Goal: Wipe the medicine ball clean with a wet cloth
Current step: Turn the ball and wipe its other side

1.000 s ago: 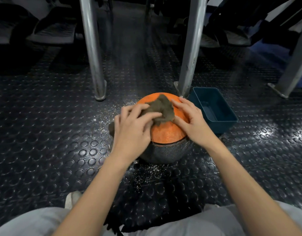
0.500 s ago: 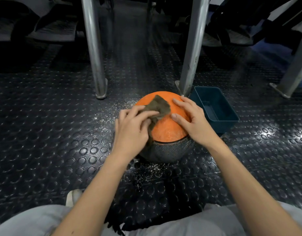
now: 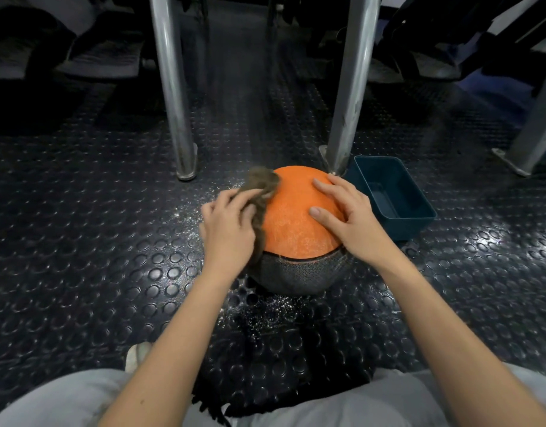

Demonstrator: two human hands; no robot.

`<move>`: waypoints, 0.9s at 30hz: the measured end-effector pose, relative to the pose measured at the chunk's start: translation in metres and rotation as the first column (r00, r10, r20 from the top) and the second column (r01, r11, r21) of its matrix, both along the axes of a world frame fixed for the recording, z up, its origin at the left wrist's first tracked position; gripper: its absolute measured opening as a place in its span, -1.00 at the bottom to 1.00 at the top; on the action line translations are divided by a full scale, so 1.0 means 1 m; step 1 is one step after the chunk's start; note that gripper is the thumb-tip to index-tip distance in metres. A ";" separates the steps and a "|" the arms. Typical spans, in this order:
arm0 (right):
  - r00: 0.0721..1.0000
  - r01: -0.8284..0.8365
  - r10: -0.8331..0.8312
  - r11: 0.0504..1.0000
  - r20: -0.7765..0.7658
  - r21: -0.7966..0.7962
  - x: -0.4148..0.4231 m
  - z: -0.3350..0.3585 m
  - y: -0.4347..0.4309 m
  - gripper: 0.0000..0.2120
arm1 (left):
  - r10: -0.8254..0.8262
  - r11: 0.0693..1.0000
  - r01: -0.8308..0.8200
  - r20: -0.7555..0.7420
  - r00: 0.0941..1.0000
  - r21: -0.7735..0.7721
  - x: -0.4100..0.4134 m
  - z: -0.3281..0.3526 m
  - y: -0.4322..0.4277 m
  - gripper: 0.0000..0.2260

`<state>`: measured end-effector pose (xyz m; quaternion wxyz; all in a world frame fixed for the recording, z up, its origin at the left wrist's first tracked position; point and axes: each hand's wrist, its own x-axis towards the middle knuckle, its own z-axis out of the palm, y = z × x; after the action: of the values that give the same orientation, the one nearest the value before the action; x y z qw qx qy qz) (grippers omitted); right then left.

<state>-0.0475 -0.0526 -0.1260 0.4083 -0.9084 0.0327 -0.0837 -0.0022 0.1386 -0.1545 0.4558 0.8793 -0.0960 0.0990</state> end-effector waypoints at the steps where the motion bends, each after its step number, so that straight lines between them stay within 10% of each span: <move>1: 1.000 -0.001 0.001 1.000 -0.004 0.004 -0.001 0.001 0.001 -0.43 | 0.074 0.997 -0.077 -0.106 0.992 -0.026 0.003 -0.002 0.005 -0.72; 4: 1.000 -0.002 0.002 1.000 0.004 0.007 -0.002 0.001 0.000 -0.46 | 0.162 0.982 -0.175 -0.168 0.972 -0.067 0.005 0.000 0.012 -0.73; 9: 1.000 0.010 -0.010 1.000 0.029 0.001 -0.001 0.000 0.001 -0.51 | -0.077 0.997 0.074 0.254 0.964 0.022 -0.007 0.017 -0.005 -0.71; 15: 1.000 -0.006 0.006 1.000 0.014 -0.001 -0.001 0.001 0.002 -0.50 | 0.148 0.984 -0.173 -0.323 0.935 -0.050 0.013 -0.005 0.015 -0.69; 22: 1.000 -0.004 0.005 1.000 0.029 -0.023 0.000 0.002 -0.003 -0.52 | -0.199 0.979 0.203 0.104 0.974 -0.024 -0.003 0.019 0.000 -0.66; 27: 1.000 -0.010 0.010 0.999 -0.002 -0.031 -0.001 0.004 -0.002 -0.52 | -0.139 0.965 0.124 -0.046 0.989 -0.232 0.011 0.002 0.009 -0.62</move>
<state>-0.0486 -0.0548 -0.1219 0.3943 -0.9150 0.0272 -0.0811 0.0084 0.1478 -0.1527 0.5623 0.8154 -0.1279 0.0516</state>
